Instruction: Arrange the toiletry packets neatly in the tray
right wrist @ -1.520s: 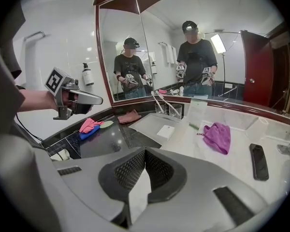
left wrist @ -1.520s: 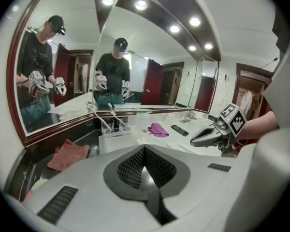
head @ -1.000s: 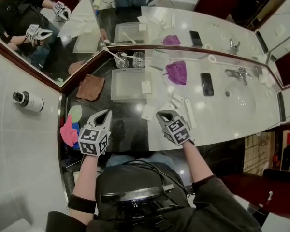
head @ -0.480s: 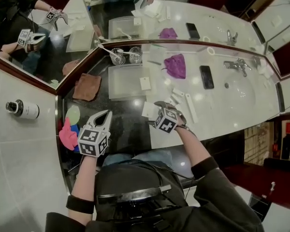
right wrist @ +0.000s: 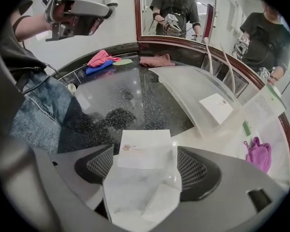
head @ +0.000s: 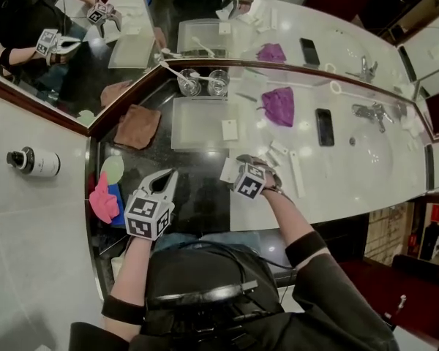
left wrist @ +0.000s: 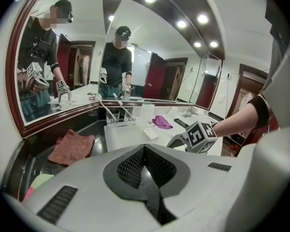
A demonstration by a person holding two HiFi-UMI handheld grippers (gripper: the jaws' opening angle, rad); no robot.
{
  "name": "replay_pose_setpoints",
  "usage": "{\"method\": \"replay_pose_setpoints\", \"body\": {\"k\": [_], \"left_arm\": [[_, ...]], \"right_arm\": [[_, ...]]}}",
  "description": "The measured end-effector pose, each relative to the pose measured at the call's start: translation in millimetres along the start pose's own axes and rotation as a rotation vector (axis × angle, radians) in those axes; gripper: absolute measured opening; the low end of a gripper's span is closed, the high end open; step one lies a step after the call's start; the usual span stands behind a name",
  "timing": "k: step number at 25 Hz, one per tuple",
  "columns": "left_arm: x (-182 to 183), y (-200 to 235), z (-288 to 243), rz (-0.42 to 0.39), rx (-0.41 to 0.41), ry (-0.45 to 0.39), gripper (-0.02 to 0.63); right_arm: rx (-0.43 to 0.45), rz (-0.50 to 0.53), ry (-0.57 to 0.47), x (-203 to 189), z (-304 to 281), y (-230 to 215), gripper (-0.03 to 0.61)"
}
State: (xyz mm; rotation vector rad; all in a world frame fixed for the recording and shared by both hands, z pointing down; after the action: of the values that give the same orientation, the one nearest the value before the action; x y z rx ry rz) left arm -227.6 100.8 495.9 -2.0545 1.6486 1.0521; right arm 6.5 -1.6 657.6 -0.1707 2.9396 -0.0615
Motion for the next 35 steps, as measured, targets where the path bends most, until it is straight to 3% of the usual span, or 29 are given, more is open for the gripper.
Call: {"method": "replay_pose_setpoints", "body": {"k": [4,9,19,23,29,35], "left_arm": [[2.1,-0.8,-0.2,0.015,0.008,0.010,0.000],[1.8,4.1,-2.7,0.032,0.026,0.016,0.000],[2.6,6.4,-6.3,0.029,0.026,0.017,0.000],[7.2,5.5,-4.9,0.022,0.015,0.014,0.000],[8.5,7.0,-8.6,-0.003,0.028,-0.019,0.000],[13.4,2.1,-12.9,-0.010,0.028,-0.037,0.000]], "right_arm": [[0.033,0.026,0.027,-0.2,-12.6,-2.5,0.448],[0.064,0.045,0.008,-0.5,-12.3,-2.9,0.399],[0.016,0.046,-0.038,-1.4,-5.2,-0.1,0.385],[0.005,-0.003,-0.135,6.8,16.9,-1.2,0.385],[-0.033,-0.125,-0.358,16.2,68.5,-1.6,0.387],[-0.079,-0.139,-0.466,23.0,102.1,-1.4,0.387]]}}
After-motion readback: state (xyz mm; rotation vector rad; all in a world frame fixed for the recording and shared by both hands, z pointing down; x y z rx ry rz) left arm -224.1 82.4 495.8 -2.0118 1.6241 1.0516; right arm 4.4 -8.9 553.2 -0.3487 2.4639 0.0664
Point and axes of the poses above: the fingertips, and each gripper's own axes: z backward along the fingers, y to its left, x out of its top, the point moved 9 cm from there along z, backward along the fingers, and after that the axes turned 8 degrees about y, right-handed, at the moved point
